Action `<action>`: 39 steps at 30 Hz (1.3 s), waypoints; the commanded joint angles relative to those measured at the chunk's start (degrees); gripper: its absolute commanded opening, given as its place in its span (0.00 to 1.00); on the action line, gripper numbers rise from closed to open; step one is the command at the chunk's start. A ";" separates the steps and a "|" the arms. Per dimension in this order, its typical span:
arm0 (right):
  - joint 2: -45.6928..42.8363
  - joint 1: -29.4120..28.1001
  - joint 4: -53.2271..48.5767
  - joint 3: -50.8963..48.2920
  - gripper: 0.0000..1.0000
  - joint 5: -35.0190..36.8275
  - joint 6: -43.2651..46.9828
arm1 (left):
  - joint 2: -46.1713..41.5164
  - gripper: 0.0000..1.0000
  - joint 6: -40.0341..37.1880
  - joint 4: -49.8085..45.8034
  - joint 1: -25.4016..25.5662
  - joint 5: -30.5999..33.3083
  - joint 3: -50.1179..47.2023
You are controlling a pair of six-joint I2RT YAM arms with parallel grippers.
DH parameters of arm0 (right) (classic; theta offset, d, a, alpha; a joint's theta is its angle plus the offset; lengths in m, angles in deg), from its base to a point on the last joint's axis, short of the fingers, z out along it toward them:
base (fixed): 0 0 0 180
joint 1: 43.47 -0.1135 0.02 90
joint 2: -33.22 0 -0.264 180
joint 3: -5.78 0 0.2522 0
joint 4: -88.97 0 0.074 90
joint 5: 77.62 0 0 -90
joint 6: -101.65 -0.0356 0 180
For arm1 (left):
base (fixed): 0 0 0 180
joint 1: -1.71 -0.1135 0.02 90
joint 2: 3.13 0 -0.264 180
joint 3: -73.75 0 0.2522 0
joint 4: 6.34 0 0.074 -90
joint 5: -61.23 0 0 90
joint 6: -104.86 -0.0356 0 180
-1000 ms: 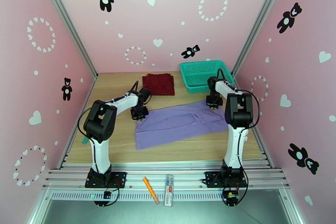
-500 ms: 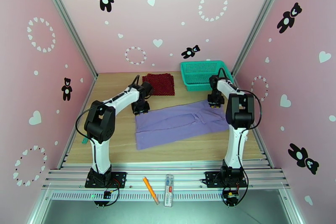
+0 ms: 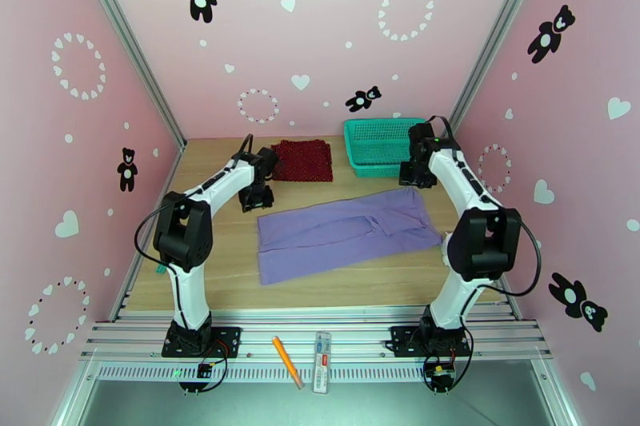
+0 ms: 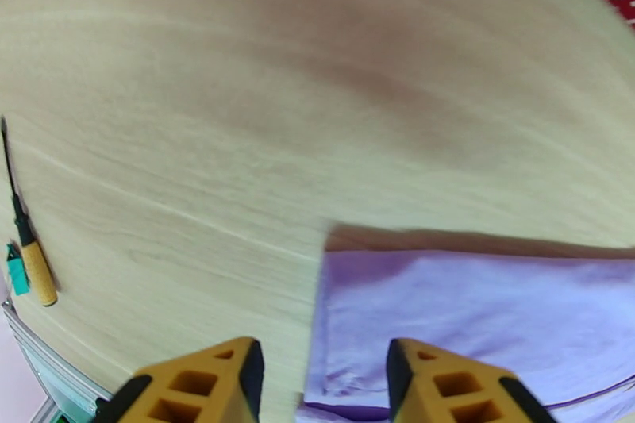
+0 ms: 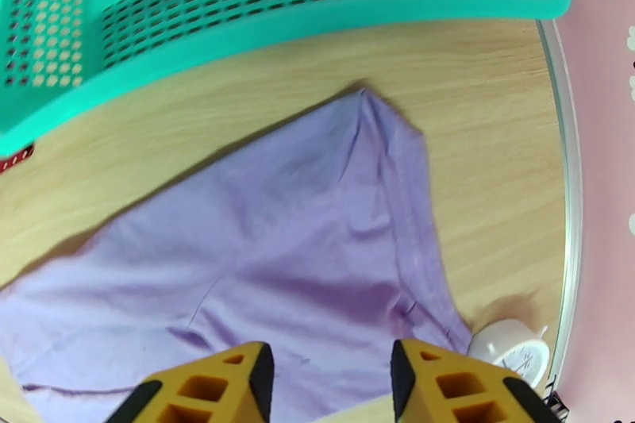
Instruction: Fold and stack the mixed laundry pile
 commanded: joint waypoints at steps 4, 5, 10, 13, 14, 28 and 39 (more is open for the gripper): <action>-12.23 -11.26 -3.81 -5.99 0.49 -0.06 -1.10 | -2.94 0.48 -2.51 7.90 -1.92 -9.77 -5.15; -14.21 -14.31 -3.81 -7.62 0.50 0.07 -2.50 | -2.61 0.48 -2.62 8.77 -2.06 -10.44 -5.61; -19.77 -28.22 -1.65 -15.48 0.50 1.30 -11.64 | -0.47 0.48 -3.44 10.28 -2.45 -10.79 -6.11; -19.87 -36.07 -1.35 -18.13 0.50 3.96 -17.38 | 0.57 0.47 -4.44 10.59 -2.55 -10.62 -6.48; -19.65 -38.09 -1.20 -18.63 0.50 4.62 -19.00 | 0.73 0.47 -4.63 10.76 -2.55 -10.69 -6.79; 8.30 -63.70 3.93 0.47 0.61 6.31 -33.03 | 1.92 0.46 -5.96 15.66 -2.63 -9.09 -14.05; 28.13 -69.98 -0.02 20.33 0.63 1.36 -37.15 | 4.22 0.00 -7.10 17.96 -2.72 -11.21 -13.56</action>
